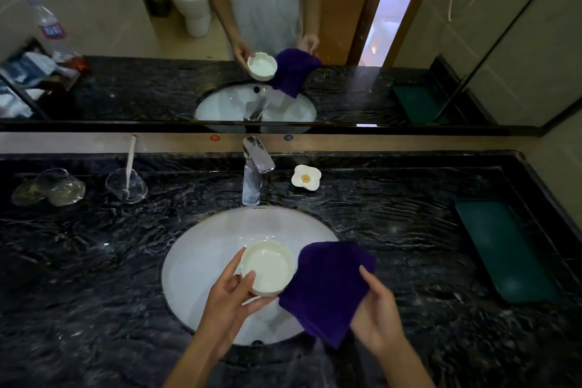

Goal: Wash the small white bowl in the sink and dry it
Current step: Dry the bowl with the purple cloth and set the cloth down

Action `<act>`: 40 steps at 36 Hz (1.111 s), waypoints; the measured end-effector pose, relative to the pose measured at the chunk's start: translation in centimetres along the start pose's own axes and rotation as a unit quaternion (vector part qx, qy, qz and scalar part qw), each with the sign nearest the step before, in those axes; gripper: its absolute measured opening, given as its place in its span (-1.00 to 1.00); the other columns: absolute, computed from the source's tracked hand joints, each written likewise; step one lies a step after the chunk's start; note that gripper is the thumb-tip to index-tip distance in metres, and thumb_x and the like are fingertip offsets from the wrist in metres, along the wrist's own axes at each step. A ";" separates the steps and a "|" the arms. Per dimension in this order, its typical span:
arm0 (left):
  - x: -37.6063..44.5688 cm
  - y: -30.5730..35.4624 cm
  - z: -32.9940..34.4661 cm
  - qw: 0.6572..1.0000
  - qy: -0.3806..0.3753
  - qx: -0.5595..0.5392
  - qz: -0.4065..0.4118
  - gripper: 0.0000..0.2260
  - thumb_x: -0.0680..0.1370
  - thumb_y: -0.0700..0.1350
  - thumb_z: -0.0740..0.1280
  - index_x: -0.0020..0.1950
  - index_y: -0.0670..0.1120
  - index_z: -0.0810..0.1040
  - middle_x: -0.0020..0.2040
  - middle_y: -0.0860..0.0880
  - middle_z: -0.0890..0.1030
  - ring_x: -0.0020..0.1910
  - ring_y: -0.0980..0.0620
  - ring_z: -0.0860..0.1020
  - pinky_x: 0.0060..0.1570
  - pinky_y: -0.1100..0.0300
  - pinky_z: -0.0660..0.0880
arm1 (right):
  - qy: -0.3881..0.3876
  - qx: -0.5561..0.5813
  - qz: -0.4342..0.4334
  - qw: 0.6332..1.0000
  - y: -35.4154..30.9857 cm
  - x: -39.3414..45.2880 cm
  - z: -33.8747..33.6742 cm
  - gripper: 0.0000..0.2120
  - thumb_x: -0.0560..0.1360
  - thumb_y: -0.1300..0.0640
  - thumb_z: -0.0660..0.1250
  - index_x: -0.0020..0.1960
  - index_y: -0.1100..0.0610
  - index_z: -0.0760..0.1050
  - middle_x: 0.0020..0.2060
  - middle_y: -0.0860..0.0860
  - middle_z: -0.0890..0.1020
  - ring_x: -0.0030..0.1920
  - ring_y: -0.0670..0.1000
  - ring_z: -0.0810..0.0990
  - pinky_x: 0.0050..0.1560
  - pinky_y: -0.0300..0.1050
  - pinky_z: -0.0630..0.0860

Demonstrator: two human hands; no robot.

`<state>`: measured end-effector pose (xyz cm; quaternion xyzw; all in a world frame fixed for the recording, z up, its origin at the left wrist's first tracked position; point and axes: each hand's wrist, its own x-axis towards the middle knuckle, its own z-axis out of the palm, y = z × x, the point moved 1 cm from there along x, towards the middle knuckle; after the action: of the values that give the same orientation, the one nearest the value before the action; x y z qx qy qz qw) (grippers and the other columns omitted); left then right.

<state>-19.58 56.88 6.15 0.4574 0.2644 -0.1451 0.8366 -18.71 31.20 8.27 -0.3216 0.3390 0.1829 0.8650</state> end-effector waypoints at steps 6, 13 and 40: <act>-0.3 -1.0 0.6 1.000 0.015 -0.020 -0.008 -0.56 0.58 -0.26 0.34 0.43 0.04 0.47 0.26 -0.22 0.59 0.21 -0.31 0.61 -0.03 -0.14 0.67 | 0.051 -0.086 -0.100 0.990 -7.5 3.0 -2.7 -0.62 0.66 0.17 0.22 0.45 0.19 0.44 0.32 0.27 0.58 0.33 0.28 0.56 0.30 0.24 0.55; -0.2 -2.8 2.0 0.999 0.023 -0.034 -0.014 -0.58 0.53 -0.25 0.37 0.36 0.05 0.53 0.26 -0.20 0.60 0.17 -0.31 0.63 -0.03 -0.15 0.65 | 0.110 -0.536 -0.272 0.792 -16.6 6.9 -5.2 -0.66 0.66 0.20 0.26 0.42 0.17 0.48 0.32 0.17 0.60 0.27 0.11 0.58 0.33 -0.05 0.44; -1.7 -7.3 6.4 0.995 0.083 -0.051 -0.003 -0.56 0.59 -0.28 0.31 0.43 0.03 0.46 0.26 -0.20 0.59 0.19 -0.32 0.61 -0.06 -0.14 0.68 | -0.040 -0.916 -0.115 0.383 -11.1 9.6 -15.4 -0.40 0.40 -0.56 -0.25 0.43 -0.60 -0.21 0.54 -0.21 -0.43 0.55 0.09 -0.48 0.44 0.52 -0.38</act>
<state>-22.49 47.57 4.91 0.4234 0.3412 -0.0955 0.8338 -13.26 13.56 -2.34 -0.9470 -0.1091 0.2935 0.0714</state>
